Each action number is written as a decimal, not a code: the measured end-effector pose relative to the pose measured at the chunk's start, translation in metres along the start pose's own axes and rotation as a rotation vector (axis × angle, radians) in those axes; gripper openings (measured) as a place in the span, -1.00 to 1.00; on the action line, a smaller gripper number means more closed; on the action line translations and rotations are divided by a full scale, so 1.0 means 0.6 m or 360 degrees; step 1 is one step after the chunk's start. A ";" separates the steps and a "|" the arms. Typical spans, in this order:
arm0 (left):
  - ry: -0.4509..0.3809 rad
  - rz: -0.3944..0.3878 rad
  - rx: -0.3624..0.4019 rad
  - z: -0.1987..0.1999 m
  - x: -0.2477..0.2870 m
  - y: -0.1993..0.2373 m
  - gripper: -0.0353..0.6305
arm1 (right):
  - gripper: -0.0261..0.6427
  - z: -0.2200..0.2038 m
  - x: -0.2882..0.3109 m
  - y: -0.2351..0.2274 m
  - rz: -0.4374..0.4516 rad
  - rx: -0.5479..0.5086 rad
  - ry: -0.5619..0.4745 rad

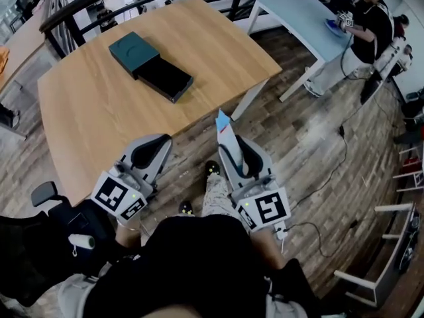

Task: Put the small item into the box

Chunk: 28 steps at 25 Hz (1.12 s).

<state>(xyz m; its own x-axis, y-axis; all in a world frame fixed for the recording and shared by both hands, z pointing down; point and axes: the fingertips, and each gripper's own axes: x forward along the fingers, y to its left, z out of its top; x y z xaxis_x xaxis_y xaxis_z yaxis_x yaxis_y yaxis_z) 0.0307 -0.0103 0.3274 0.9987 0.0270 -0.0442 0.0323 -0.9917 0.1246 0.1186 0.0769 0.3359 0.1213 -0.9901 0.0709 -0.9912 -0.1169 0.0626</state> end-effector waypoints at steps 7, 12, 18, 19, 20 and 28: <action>0.0000 0.0143 0.0009 -0.008 0.007 0.069 -0.82 | -0.45 -0.012 0.085 -0.018 0.0129 0.0003 -0.0013; -0.0005 0.0251 0.0038 -0.011 0.024 0.104 -0.82 | -0.45 -0.017 0.144 -0.039 0.0263 0.0018 -0.0045; -0.0019 0.0387 0.0066 0.005 0.066 0.163 -0.82 | -0.45 -0.009 0.225 -0.078 0.0395 0.0024 -0.0068; -0.0012 0.0397 0.0064 0.003 0.073 0.171 -0.82 | -0.45 -0.013 0.237 -0.085 0.0408 0.0033 -0.0065; -0.0005 0.0408 0.0065 0.000 0.079 0.179 -0.82 | -0.45 -0.018 0.248 -0.091 0.0421 0.0041 -0.0061; 0.0006 0.0546 0.0073 -0.009 0.111 0.235 -0.82 | -0.45 -0.033 0.322 -0.126 0.0536 0.0070 -0.0056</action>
<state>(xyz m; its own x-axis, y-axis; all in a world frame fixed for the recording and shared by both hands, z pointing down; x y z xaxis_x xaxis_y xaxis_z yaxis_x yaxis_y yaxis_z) 0.1022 -0.1474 0.3474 0.9513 -0.3084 -0.0040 -0.3069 -0.9478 0.0870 0.2178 -0.1041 0.3648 -0.2143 -0.9757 0.0461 -0.9767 0.2144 -0.0014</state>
